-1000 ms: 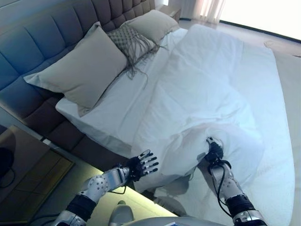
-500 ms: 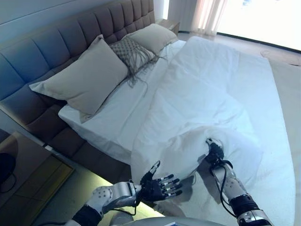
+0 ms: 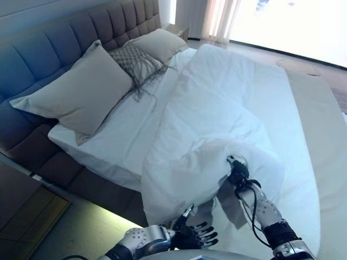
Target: Make the bed neatly
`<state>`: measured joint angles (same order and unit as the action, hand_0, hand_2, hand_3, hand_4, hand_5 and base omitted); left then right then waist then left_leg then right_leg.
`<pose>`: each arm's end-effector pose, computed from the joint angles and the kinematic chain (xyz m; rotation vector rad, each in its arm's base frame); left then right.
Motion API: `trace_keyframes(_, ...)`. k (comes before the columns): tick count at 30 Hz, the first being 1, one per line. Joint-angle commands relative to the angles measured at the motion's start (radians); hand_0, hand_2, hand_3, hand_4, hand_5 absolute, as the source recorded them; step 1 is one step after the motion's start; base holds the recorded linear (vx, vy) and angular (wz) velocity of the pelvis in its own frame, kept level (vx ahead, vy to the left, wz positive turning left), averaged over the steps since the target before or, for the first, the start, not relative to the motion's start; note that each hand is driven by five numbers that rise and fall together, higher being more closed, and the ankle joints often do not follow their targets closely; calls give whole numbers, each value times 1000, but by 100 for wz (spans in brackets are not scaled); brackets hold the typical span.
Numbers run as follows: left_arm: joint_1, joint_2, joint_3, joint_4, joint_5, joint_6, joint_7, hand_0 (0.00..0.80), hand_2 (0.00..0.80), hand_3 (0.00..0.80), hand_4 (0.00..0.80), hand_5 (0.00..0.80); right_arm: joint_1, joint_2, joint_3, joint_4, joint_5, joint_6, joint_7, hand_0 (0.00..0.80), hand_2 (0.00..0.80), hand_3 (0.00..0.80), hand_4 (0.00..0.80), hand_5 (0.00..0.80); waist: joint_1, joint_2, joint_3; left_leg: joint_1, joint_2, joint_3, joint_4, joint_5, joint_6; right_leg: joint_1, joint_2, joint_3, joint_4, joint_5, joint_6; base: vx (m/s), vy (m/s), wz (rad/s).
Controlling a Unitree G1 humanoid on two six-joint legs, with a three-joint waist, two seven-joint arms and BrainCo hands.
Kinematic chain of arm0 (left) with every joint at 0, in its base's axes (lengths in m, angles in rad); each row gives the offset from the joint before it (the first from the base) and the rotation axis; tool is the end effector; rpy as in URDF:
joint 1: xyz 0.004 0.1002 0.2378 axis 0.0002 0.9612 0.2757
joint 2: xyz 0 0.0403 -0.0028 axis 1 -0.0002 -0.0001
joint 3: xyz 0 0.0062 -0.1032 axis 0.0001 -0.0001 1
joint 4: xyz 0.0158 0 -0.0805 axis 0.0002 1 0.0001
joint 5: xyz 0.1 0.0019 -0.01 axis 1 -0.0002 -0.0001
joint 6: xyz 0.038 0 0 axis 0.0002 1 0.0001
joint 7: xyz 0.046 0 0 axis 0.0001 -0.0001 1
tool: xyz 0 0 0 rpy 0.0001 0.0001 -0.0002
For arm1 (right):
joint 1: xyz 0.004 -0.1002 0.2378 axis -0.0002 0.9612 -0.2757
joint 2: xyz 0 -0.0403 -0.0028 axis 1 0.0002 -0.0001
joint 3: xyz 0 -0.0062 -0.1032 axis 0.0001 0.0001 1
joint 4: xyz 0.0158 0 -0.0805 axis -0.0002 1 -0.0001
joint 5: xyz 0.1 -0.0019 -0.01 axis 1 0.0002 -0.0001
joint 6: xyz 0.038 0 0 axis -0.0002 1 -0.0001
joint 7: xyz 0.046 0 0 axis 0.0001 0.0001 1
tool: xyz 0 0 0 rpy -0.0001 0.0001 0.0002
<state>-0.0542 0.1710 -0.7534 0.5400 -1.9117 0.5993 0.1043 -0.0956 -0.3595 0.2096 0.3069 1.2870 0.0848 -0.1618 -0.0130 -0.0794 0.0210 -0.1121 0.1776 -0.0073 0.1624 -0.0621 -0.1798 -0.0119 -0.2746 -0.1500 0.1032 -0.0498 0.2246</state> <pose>0.1244 0.0636 -0.0515 -1.3528 1.5026 -0.3422 0.2117 -0.1908 0.0069 0.8494 0.4481 -0.1323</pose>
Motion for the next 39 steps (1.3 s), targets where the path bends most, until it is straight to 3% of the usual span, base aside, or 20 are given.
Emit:
trace_keyframes(1, -98, -72, -34, 33, -60, -71, -17, 0, 0, 0, 0, 0, -175, 0, -9, -146, 32, -76, 11, 800, 800, 800, 800, 800, 5, -9, 1, -15, 107, 33, 22, 45, 14, -147, -68, 31, 0, 190, 37, -32, -52, 0)
trace_keyframes(8, -195, -136, -12, 28, -60, -243, -2, 0, 0, 0, 0, 0, -196, 29, 60, -206, 18, -83, -30, 800, 800, 800, 800, 800, -25, -14, 5, -32, 105, 29, 27, 57, 22, -196, -59, 71, 33, 192, 37, 4, -13, -2)
trace_keyframes(13, -231, -173, 38, 51, -60, -323, 24, 0, 0, 0, 0, 0, -191, 39, 90, -239, -14, -80, -34, 800, 800, 800, 800, 800, -37, -10, -1, -37, 105, 30, 12, 73, 27, -217, -52, 87, 43, 194, 37, 29, -5, -11)
trace_keyframes(22, -312, -162, 137, 57, -60, -458, 66, 0, 0, 0, 0, 0, -168, 18, 109, -307, -16, -66, -33, 800, 800, 800, 800, 800, -57, 6, -12, -36, 110, 53, 1, 95, 22, -222, -53, 97, 35, 201, 37, 38, 28, -8)
trace_keyframes(26, -330, -164, 179, 67, -60, -488, 51, 0, 0, 0, 0, 0, -147, 19, 114, -316, 0, -56, -28, 800, 800, 800, 800, 800, -60, 15, -21, -16, 112, 63, -9, 99, 22, -201, -54, 93, 30, 196, 37, 73, 33, -3)
trace_keyframes(37, -331, -185, 196, 57, -60, -517, 40, 0, 0, 0, 0, 0, -96, 33, 131, -317, 0, -42, -12, 800, 800, 800, 800, 800, -66, 30, -35, 3, 118, 81, -12, 102, 17, -172, -62, 78, 37, 180, 37, 44, 19, -5)
trace_keyframes(39, -321, -184, 197, 48, -60, -518, 54, 637, 637, 637, 637, 637, -88, 31, 135, -322, 3, -44, -11, 800, 800, 800, 800, 800, -65, 32, -37, 8, 118, 83, -16, 104, 17, -164, -63, 73, 35, 178, 37, 36, 17, -2)
